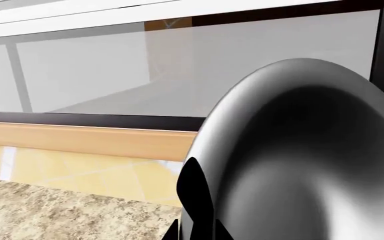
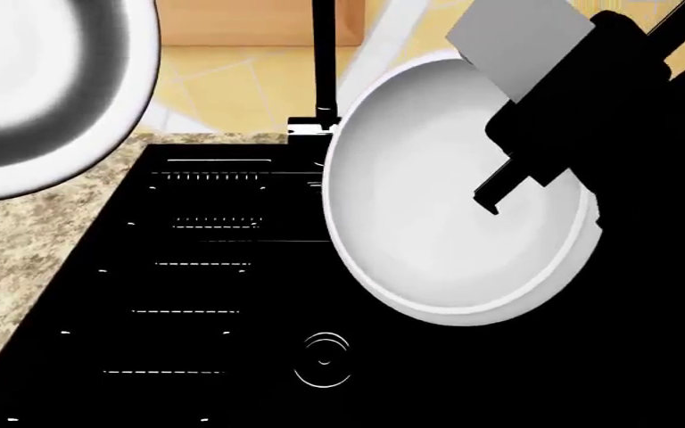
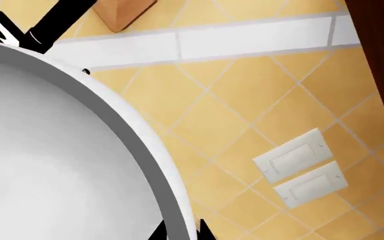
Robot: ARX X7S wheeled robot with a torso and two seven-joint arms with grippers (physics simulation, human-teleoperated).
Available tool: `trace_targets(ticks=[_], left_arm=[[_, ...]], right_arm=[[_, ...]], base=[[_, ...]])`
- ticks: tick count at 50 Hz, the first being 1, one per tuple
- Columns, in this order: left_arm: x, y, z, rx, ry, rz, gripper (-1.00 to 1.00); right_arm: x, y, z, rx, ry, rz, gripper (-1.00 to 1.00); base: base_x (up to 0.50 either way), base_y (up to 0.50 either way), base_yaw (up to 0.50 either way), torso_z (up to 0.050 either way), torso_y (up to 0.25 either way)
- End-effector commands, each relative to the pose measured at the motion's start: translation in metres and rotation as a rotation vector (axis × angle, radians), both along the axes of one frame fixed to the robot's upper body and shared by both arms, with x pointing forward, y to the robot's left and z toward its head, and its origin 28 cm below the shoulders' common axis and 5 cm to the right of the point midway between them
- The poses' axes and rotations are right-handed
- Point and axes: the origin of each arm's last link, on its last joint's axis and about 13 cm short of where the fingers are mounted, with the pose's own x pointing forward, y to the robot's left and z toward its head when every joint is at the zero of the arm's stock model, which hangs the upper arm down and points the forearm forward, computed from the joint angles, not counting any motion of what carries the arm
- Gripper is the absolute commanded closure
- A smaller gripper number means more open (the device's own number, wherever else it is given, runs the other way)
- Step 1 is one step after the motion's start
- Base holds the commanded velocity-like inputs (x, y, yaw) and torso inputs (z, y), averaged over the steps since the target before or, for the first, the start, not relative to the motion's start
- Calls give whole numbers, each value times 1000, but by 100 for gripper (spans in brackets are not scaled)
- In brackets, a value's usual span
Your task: Stack the bowls in the sink.
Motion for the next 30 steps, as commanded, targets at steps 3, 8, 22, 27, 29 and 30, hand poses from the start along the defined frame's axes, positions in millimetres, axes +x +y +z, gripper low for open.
trace_targets(ticks=[3, 8, 22, 27, 29, 30], left_arm=[[-3, 1, 3, -8, -31, 9, 100], [-3, 1, 2, -9, -31, 11, 100], [-3, 2, 3, -9, -32, 11, 100], [-4, 2, 4, -9, -33, 11, 100], [-4, 1, 4, -8, -33, 10, 100], [-4, 1, 4, -8, -33, 10, 100]], right_arm=[[4, 6, -4, 2, -1, 24, 100], [5, 8, -5, 11, 3, 36, 100], [9, 13, -11, 50, 20, 75, 100], [9, 15, -11, 60, 22, 83, 100], [9, 15, -10, 65, 22, 87, 100], [9, 15, -10, 68, 22, 89, 100]], base=[[0, 0, 0, 0, 3], [0, 0, 0, 0, 0], [0, 0, 0, 1, 1], [0, 0, 0, 0, 0], [0, 0, 0, 0, 0], [0, 0, 0, 0, 0]])
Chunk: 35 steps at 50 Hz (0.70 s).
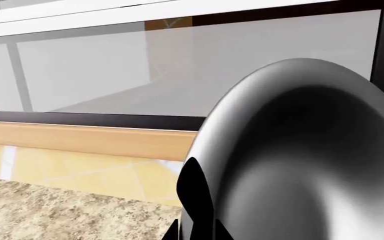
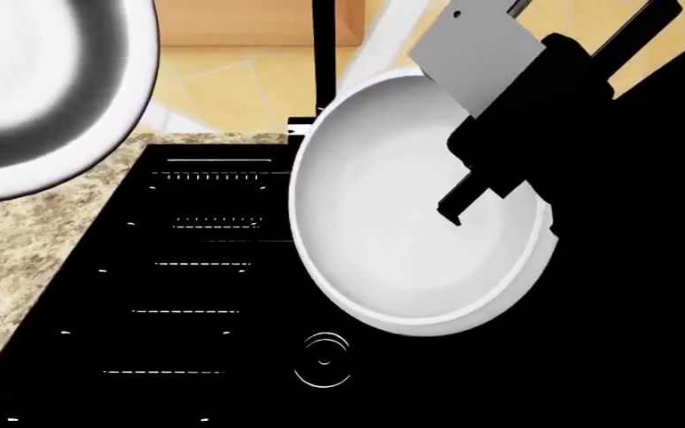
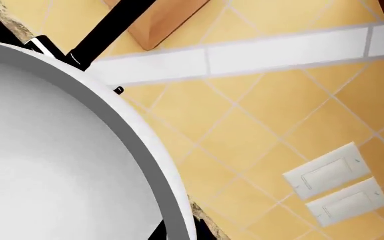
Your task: Stack the bowls in the sink.
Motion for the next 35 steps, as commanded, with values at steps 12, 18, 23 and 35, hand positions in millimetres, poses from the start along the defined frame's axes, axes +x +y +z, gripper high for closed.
trace_targets(ticks=[12, 18, 23, 35], left_arm=[[-3, 1, 5, -8, -33, 10, 100], [-3, 1, 5, -7, -34, 12, 100], [-3, 1, 5, -7, -34, 10, 100], [-3, 2, 3, -9, -32, 11, 100]], right_arm=[[3, 6, -4, 39, 2, 38, 100], [3, 7, -3, 65, 1, 55, 100], [4, 8, -5, 75, 6, 65, 100], [13, 13, -17, 112, 20, 75, 100]], base=[[0, 0, 0, 0, 1], [0, 0, 0, 0, 0], [0, 0, 0, 2, 2], [0, 0, 0, 0, 0]])
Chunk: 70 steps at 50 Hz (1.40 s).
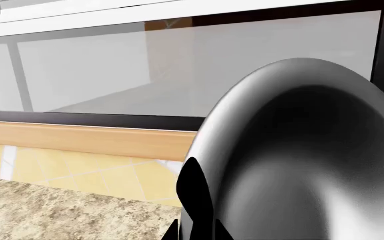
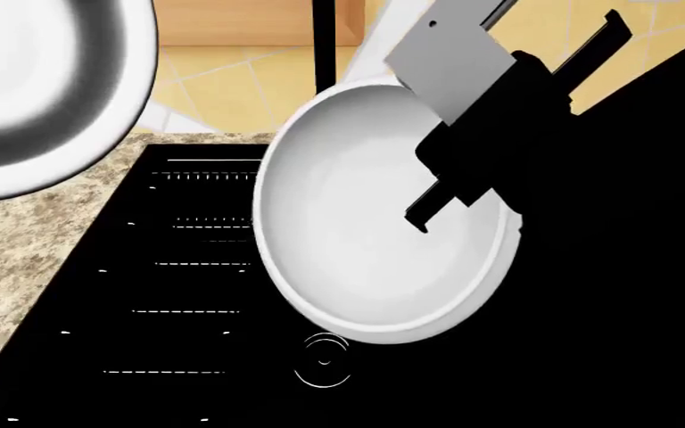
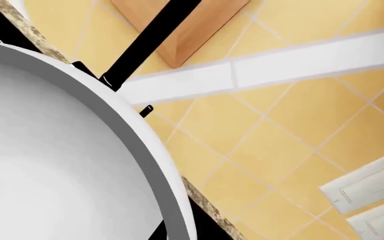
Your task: Stack the bowls in the sink.
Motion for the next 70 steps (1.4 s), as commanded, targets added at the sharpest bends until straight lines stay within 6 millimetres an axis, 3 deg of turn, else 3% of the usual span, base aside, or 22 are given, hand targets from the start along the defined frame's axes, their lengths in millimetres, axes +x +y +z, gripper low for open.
trace_targets(ticks=[1, 30, 46, 70], left_arm=[[-3, 1, 3, -8, -30, 10, 100], [-3, 3, 2, -11, -30, 15, 100], [-4, 3, 2, -11, -31, 18, 100], [-4, 5, 1, -14, -31, 19, 100]], right_arm=[[8, 3, -8, 31, -5, 6, 100], [21, 7, -33, 152, 81, 17, 100], [24, 9, -36, 250, 240, -73, 100], [36, 14, -41, 263, 339, -151, 100]], base=[[0, 0, 0, 0, 0], [0, 0, 0, 0, 1], [0, 0, 0, 0, 1], [0, 0, 0, 0, 1]])
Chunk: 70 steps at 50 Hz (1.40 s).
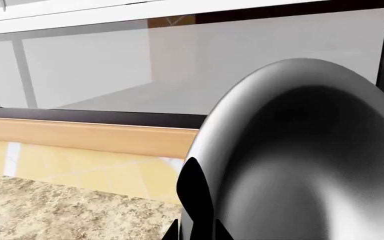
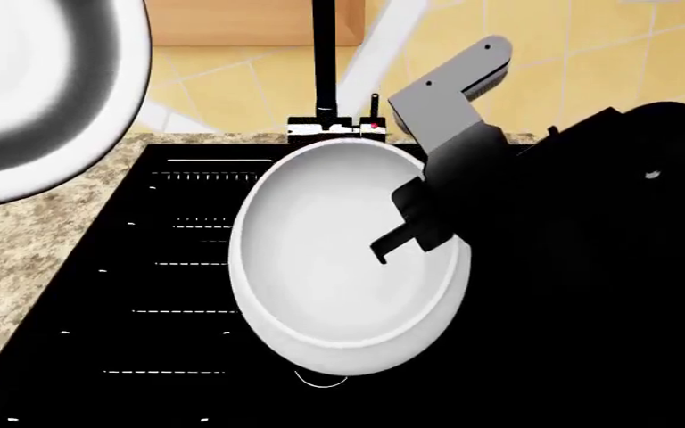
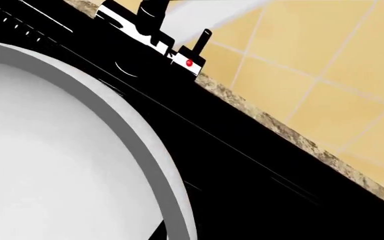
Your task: Stack the bowls in the sink.
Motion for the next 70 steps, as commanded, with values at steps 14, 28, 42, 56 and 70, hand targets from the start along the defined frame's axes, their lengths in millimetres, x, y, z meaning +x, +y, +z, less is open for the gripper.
trace_targets(ticks=[14, 28, 42, 56, 70], left_arm=[[-3, 2, 3, -10, -34, 9, 100], [-4, 3, 2, -13, -34, 11, 100], [-2, 3, 1, -15, -32, 8, 100], [-2, 3, 1, -15, -31, 8, 100], [-3, 4, 0, -17, -30, 11, 100]], right_arm=[[15, 6, -1, -39, 71, -57, 100], [24, 13, -12, -99, 105, -81, 100], [30, 16, -15, -113, 120, -90, 100], [38, 15, -32, -78, 158, -116, 100], [43, 18, -49, -61, 222, -138, 100]], base=[[0, 0, 0, 0, 0], [0, 0, 0, 0, 1], [0, 0, 0, 1, 1], [0, 0, 0, 0, 1], [0, 0, 0, 0, 0]])
